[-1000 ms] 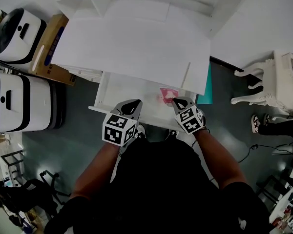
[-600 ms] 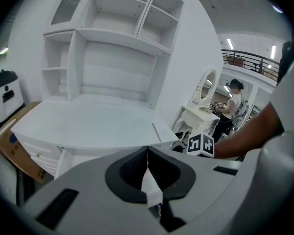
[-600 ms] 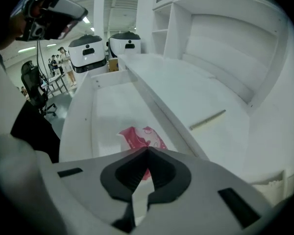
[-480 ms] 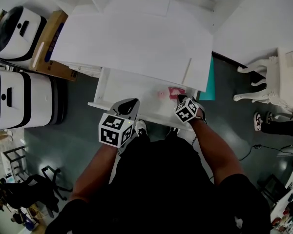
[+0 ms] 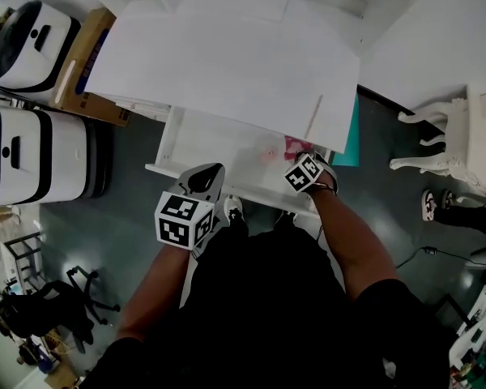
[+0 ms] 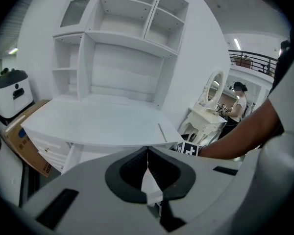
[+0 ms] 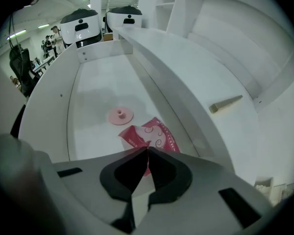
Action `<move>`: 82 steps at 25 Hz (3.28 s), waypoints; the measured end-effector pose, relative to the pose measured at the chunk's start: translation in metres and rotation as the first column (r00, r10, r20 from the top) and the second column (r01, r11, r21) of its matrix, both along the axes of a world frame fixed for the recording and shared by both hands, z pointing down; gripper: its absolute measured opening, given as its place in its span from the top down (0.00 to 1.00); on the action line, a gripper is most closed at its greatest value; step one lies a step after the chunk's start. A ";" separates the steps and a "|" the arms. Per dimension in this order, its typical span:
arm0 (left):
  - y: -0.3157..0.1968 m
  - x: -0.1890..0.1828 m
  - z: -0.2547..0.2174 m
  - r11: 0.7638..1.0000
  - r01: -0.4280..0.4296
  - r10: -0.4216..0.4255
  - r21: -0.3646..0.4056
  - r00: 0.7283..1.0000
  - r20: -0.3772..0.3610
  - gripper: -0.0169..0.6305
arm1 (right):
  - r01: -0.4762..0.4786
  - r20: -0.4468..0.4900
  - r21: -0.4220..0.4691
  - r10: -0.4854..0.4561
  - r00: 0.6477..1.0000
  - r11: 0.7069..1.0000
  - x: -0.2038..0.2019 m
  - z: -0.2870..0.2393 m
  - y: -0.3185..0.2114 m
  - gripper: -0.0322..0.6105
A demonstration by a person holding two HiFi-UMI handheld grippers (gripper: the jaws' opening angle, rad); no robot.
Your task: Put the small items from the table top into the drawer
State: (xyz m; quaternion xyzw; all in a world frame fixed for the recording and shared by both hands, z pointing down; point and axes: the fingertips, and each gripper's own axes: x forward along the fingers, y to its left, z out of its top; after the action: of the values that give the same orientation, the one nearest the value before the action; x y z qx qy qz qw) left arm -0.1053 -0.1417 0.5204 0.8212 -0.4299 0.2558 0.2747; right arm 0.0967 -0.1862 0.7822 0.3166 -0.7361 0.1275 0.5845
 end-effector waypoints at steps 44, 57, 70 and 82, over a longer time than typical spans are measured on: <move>-0.009 0.029 -0.046 0.977 -0.166 0.180 0.132 0.978 -0.103 0.96 | -0.446 0.803 0.079 0.208 0.558 0.892 -0.021 -0.308 0.046 0.88; -0.001 0.041 -0.042 0.973 -0.193 0.206 0.126 0.974 -0.096 0.96 | -0.493 0.798 0.104 0.223 0.560 0.864 -0.005 -0.299 0.061 0.91; -0.001 0.044 -0.041 0.969 -0.207 0.216 0.137 0.974 -0.061 0.96 | -0.499 0.790 0.107 0.232 0.568 0.860 -0.003 -0.297 0.059 0.90; -0.008 0.047 -0.032 0.976 -0.194 0.202 0.103 0.977 -0.071 0.96 | -0.487 0.778 0.086 0.246 0.578 0.869 -0.004 -0.285 0.050 0.90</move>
State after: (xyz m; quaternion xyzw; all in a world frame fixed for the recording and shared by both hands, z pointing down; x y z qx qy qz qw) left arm -0.0584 -0.1499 0.4883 0.8818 -0.3461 0.2277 0.2253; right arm 0.0925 -0.1363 0.4974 0.4649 -0.8365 0.2554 0.1376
